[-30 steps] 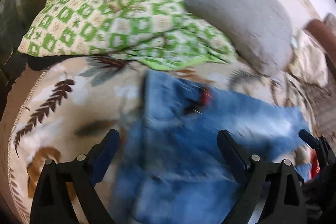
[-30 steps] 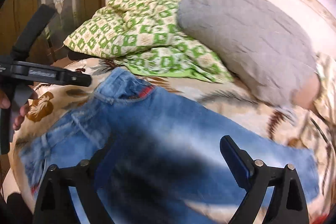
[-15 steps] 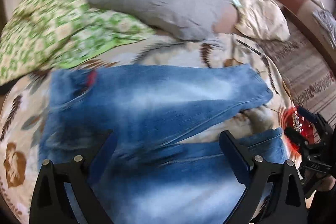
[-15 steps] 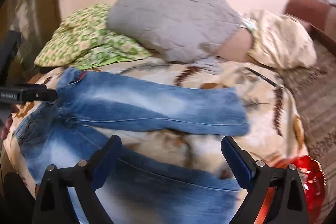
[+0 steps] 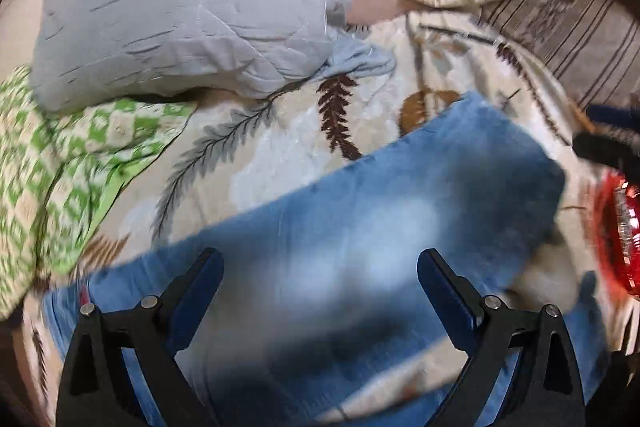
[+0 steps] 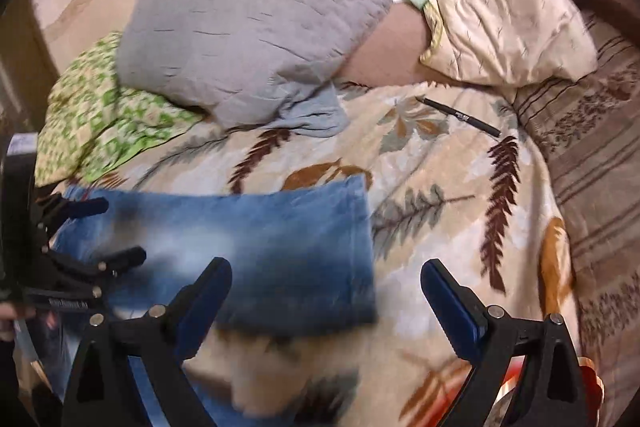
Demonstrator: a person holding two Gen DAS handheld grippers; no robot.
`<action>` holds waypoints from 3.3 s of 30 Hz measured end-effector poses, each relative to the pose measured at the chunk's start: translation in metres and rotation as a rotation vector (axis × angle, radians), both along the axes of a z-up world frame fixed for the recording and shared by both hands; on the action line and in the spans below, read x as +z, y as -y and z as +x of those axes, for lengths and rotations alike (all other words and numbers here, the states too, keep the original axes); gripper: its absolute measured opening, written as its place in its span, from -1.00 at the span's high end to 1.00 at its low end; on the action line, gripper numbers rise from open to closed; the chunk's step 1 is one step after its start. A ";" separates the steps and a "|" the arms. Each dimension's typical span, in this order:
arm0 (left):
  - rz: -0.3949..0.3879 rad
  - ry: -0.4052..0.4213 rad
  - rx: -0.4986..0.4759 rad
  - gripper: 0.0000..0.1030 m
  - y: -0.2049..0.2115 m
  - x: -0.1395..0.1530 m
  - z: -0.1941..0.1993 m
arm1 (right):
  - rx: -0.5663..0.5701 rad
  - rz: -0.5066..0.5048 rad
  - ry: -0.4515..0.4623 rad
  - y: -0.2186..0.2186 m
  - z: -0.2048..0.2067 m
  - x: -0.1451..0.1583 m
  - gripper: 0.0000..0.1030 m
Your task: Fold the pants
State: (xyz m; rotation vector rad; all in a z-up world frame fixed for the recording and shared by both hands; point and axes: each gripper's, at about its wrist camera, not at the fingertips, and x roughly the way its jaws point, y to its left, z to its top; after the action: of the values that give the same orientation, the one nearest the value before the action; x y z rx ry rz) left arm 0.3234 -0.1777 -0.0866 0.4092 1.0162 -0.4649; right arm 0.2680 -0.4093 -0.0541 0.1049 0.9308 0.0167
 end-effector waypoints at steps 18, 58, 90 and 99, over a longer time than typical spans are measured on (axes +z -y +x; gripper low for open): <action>-0.007 -0.185 -0.013 0.73 0.010 -0.060 0.076 | 0.078 -0.018 -0.226 0.003 0.125 -0.092 0.73; -0.165 -0.072 -0.086 0.80 -0.079 -0.055 -0.264 | 0.074 0.065 -0.165 -0.052 -0.252 -0.071 0.74; 0.016 0.183 0.465 -0.88 -0.331 0.069 -0.272 | 0.446 -0.007 0.110 -0.264 -0.205 -0.007 -0.81; 0.039 0.081 0.429 -0.98 -0.350 0.044 -0.225 | 0.559 -0.097 0.130 -0.345 -0.182 -0.029 -0.81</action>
State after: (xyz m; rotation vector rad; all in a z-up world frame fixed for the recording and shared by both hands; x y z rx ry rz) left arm 0.0981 0.1724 -0.0429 0.2323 1.0022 -0.0423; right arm 0.0860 -0.0645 -0.0829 -0.2468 0.8053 0.4902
